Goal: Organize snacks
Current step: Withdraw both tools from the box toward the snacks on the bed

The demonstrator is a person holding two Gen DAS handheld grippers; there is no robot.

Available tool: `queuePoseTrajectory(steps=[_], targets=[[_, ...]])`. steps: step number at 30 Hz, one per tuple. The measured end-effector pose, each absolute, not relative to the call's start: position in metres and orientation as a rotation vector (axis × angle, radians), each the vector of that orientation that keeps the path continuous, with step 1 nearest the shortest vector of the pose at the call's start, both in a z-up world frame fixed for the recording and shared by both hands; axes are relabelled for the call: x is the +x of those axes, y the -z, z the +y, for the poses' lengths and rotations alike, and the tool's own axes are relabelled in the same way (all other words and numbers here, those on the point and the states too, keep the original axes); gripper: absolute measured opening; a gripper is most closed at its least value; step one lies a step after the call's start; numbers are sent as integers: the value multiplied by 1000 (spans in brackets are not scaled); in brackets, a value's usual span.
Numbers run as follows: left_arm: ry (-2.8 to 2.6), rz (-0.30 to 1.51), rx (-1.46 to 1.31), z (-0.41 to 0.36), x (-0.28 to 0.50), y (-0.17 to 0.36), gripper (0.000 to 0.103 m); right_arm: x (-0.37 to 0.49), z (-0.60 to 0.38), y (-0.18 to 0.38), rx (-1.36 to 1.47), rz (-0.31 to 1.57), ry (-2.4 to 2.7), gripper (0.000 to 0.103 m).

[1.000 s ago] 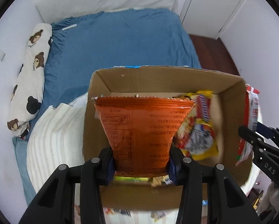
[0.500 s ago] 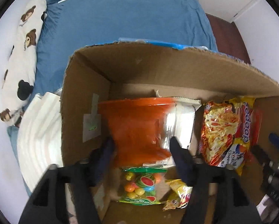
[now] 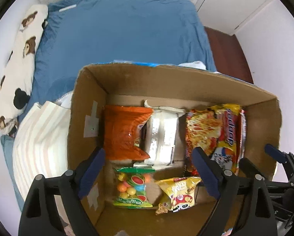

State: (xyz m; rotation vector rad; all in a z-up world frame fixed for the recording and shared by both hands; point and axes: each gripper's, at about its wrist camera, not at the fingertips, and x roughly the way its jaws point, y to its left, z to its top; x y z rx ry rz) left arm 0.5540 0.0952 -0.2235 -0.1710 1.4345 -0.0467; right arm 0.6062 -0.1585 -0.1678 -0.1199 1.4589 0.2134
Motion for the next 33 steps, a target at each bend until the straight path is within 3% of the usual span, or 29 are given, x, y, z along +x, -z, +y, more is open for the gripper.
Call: queuePoseTrajectory(steps=[17, 27, 33], targets=[[-61, 1109, -153, 104, 396, 143, 90, 465, -159, 93, 32, 1251, -393, 97], [-338, 1057, -167, 152, 279, 184, 90, 396, -137, 151, 36, 1339, -522, 97], [-412, 1085, -128, 174, 253, 219, 90, 387, -116, 198, -60, 1383, -531, 97]])
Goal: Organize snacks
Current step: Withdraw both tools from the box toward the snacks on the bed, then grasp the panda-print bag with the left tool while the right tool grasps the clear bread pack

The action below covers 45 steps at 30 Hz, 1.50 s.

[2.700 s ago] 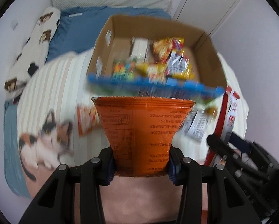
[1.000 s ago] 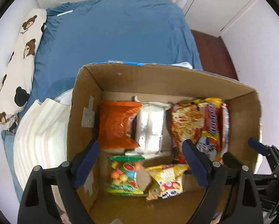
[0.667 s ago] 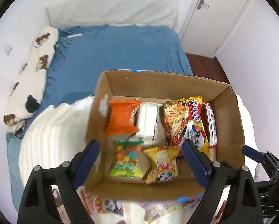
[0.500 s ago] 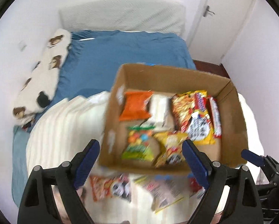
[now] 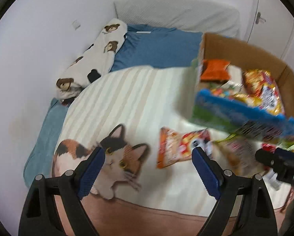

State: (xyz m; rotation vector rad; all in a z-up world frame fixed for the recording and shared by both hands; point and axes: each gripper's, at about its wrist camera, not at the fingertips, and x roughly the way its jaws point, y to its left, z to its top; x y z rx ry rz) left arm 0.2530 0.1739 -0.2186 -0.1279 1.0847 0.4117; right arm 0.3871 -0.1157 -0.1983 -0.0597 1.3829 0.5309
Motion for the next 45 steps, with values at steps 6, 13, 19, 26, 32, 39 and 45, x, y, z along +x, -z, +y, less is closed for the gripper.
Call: queuePoseTrajectory(steps=[6, 13, 19, 26, 32, 39, 45], targets=[[-271, 1135, -108, 184, 262, 246, 90, 385, -98, 247, -123, 1444, -494, 97], [127, 1200, 305, 146, 299, 268, 90, 374, -90, 271, -144, 1520, -447, 95], [366, 1232, 536, 127, 329, 292, 90, 371, -88, 272, -116, 1560, -422, 95], [558, 1313, 591, 110, 346, 321, 90, 368, -72, 286, -120, 1618, -407, 95], [523, 1361, 417, 117, 349, 331, 50, 372, -78, 289, -61, 1626, -371, 78], [370, 1430, 119, 146, 332, 327, 47, 367, -89, 291, -29, 1612, -365, 71], [198, 1527, -144, 175, 298, 333, 47, 341, -91, 294, -76, 1632, -348, 70]])
